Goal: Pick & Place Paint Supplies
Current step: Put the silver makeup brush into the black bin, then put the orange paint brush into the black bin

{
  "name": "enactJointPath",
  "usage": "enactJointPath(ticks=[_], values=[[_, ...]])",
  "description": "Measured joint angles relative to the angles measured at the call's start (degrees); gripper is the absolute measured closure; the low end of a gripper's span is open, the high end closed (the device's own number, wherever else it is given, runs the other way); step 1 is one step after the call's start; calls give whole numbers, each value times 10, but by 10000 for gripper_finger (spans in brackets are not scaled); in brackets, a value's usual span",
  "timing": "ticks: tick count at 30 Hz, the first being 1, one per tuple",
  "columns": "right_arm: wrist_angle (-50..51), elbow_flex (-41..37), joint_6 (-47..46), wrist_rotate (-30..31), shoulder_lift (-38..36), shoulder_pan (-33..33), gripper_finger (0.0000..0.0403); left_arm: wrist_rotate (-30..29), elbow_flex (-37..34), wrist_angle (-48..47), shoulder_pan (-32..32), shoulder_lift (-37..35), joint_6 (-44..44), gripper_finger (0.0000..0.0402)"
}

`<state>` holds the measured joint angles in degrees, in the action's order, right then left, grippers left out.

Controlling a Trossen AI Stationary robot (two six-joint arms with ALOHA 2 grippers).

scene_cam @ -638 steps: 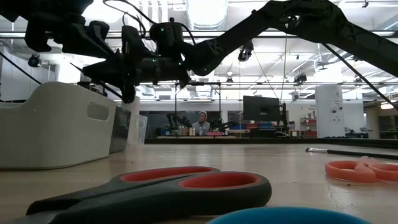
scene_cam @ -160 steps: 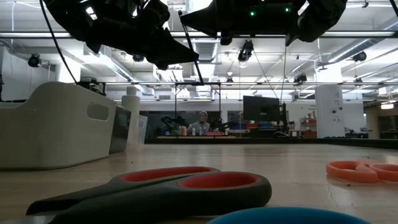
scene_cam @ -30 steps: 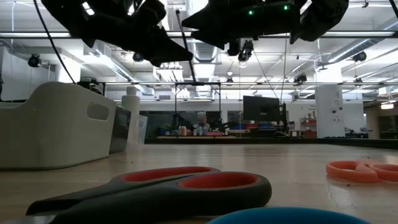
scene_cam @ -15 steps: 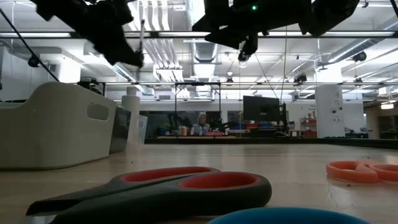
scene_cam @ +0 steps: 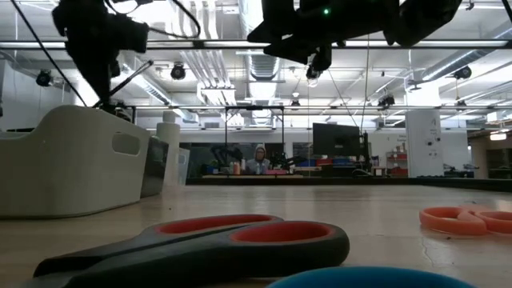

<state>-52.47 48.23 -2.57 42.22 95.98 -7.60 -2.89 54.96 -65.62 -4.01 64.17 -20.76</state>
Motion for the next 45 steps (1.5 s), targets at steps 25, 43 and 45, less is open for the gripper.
enactJointPath(ticks=[25,43,45], values=[[0,0,0,-2,0,0,180,46,-2,-26,-1,226,182,368],[0,0,-2,-2,0,0,180,44,-2,3,-1,221,169,344],[0,0,-2,-2,0,0,180,44,-2,4,-1,221,152,344]])
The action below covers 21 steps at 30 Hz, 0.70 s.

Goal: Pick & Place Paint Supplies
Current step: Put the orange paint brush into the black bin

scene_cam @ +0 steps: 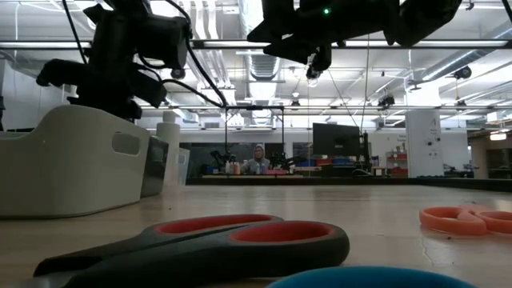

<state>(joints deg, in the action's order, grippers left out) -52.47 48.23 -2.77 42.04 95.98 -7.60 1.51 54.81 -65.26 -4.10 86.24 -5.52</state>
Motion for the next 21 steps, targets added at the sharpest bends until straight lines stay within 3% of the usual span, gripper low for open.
enactJointPath(ticks=[14,21], values=[[0,0,0,0,0,0,180,0,6,-1,0,0,-7,343],[0,0,1,0,0,0,180,0,78,-34,0,0,-42,343]])
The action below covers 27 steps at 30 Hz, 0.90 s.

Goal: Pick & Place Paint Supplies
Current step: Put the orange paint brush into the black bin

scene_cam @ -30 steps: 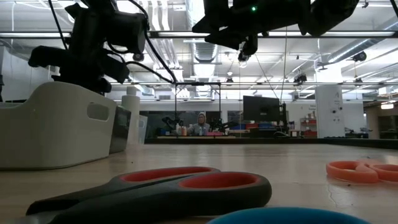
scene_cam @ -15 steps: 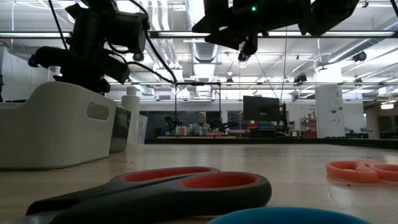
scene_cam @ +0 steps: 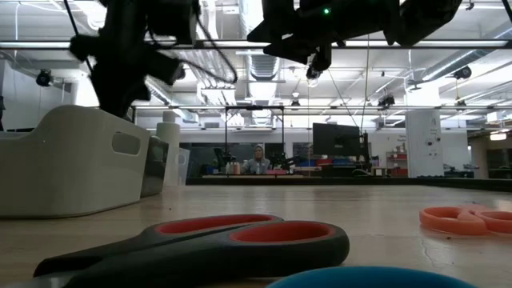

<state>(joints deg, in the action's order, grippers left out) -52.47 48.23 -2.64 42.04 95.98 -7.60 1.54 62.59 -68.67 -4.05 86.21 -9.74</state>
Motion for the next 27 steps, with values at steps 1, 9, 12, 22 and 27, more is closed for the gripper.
enactJointPath(ticks=[1,9,12,22,27], values=[[0,0,-2,0,0,0,180,0,16,-5,0,0,-16,343],[0,0,-2,0,0,0,180,0,148,1,0,0,-113,343],[0,0,-1,0,0,0,180,-3,183,3,0,0,-102,343],[0,0,0,0,0,0,180,-60,211,189,2,-42,63,343],[1,0,0,0,0,0,180,-63,206,232,2,-90,122,343]])
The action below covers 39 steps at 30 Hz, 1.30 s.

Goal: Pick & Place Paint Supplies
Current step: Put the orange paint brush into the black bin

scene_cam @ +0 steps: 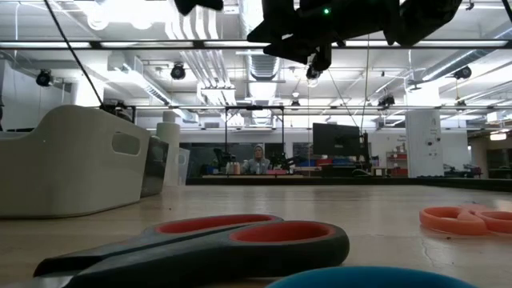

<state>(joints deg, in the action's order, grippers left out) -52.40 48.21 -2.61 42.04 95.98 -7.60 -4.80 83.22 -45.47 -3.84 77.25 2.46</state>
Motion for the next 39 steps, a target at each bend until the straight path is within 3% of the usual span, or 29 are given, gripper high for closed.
enactJointPath(ticks=[4,10,22,26,30,36,39], values=[[1,0,0,0,0,0,180,-2,-38,73,0,-60,40,343],[0,0,0,-1,0,0,180,-2,-186,261,0,-177,100,343],[11,1,2,-3,0,0,180,20,-420,397,4,-356,77,343],[12,1,-9,-11,0,0,180,20,-472,412,4,-378,72,343],[12,2,39,-33,-2,0,180,20,-503,440,4,-380,61,343],[41,4,102,-37,-20,-13,180,18,-506,480,4,-381,70,343],[107,4,103,-62,-62,-17,180,18,-504,482,4,-381,64,343]])
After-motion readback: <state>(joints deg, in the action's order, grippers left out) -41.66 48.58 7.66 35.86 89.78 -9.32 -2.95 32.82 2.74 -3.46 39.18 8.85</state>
